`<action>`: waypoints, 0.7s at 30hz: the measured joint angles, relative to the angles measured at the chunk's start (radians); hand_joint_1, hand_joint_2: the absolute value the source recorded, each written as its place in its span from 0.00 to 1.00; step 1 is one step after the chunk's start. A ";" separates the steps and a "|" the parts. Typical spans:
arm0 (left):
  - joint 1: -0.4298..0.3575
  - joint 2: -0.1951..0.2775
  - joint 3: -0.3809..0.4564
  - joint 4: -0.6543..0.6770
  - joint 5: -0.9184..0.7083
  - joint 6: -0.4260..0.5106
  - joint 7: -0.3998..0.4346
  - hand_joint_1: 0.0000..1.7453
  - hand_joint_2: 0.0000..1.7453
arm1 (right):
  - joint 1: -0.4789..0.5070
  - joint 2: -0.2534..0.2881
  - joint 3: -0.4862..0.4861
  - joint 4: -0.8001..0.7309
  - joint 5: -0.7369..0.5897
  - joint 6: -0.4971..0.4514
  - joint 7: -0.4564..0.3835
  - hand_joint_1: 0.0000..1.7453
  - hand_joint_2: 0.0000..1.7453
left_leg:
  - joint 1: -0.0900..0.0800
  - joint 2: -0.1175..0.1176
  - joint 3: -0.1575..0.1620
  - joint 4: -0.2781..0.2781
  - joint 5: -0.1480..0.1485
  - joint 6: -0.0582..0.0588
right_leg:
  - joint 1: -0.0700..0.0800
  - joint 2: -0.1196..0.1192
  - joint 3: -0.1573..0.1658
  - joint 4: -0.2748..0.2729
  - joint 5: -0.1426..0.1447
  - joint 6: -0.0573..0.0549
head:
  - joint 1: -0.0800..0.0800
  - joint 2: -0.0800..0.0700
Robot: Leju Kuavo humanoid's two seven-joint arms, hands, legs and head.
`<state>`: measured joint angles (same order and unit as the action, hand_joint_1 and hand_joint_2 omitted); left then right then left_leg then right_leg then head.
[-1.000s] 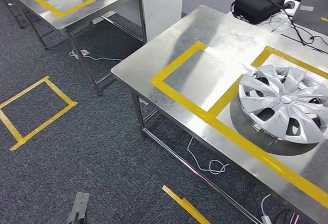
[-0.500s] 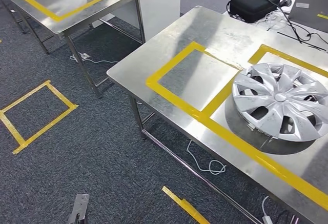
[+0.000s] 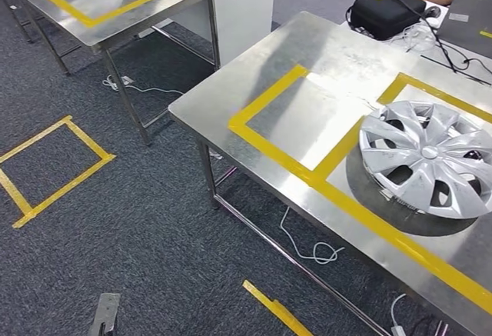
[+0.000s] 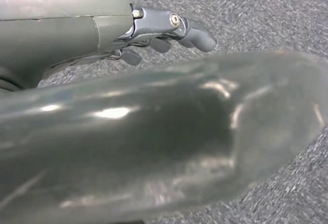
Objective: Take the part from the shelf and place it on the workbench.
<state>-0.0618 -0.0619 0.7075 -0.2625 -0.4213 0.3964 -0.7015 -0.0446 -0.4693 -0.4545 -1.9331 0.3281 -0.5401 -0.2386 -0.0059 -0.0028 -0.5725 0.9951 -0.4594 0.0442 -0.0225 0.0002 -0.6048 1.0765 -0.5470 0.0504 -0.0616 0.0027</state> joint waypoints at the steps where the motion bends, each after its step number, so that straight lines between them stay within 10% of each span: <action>1: 0.000 0.001 0.003 0.000 0.000 0.000 0.000 0.00 0.00 | 0.003 0.001 -0.002 0.000 -0.001 -0.001 0.000 0.00 0.00 | -0.001 0.000 -0.001 -0.001 0.001 0.002 | 0.001 0.000 -0.029 0.065 -0.033 0.002 | 0.001 0.000; 4: 0.001 0.002 0.008 0.000 -0.002 -0.001 0.000 0.00 0.00 | 0.016 0.005 -0.009 -0.001 -0.007 0.000 0.001 0.00 0.00 | -0.005 0.001 -0.003 0.000 0.001 0.004 | 0.001 0.000 -0.097 0.207 -0.076 0.006 | 0.001 0.000; 10: 0.002 0.002 0.009 0.000 -0.008 -0.003 0.000 0.00 0.00 | 0.018 0.007 -0.021 -0.003 -0.012 0.002 0.000 0.00 0.00 | -0.012 0.000 -0.005 0.009 -0.001 -0.008 | 0.004 -0.003 0.055 -0.081 0.045 -0.009 | 0.000 0.000; 14: 0.002 0.002 0.010 0.000 -0.011 -0.004 0.000 0.00 0.00 | 0.024 0.009 -0.023 -0.003 -0.012 0.006 -0.001 0.00 0.00 | -0.012 0.000 -0.018 0.039 -0.023 -0.028 | 0.001 -0.002 0.056 -0.085 0.052 -0.028 | -0.003 0.000; 18: 0.003 0.001 0.012 0.000 -0.011 -0.004 0.000 0.00 0.00 | 0.032 0.013 -0.024 -0.003 -0.011 0.007 -0.005 0.00 0.00 | -0.002 0.000 -0.117 0.276 -0.141 -0.045 | 0.000 -0.003 0.057 -0.086 0.052 -0.037 | -0.005 0.000; 21: 0.004 0.000 0.013 0.000 -0.011 -0.004 0.000 0.00 0.00 | 0.037 0.017 -0.025 -0.003 -0.011 0.008 -0.012 0.00 0.00 | 0.001 0.000 -0.097 0.243 -0.096 -0.044 | 0.000 -0.002 0.059 -0.085 0.052 -0.036 | -0.005 0.000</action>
<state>-0.0578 -0.0616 0.7204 -0.2628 -0.4319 0.3922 -0.7015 -0.0072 -0.4519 -0.4799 -1.9361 0.3168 -0.5322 -0.2504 -0.0045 -0.0026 -0.6693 1.2384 -0.5549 0.0006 -0.0228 -0.0017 -0.5460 0.9913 -0.4950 0.0144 -0.0670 0.0027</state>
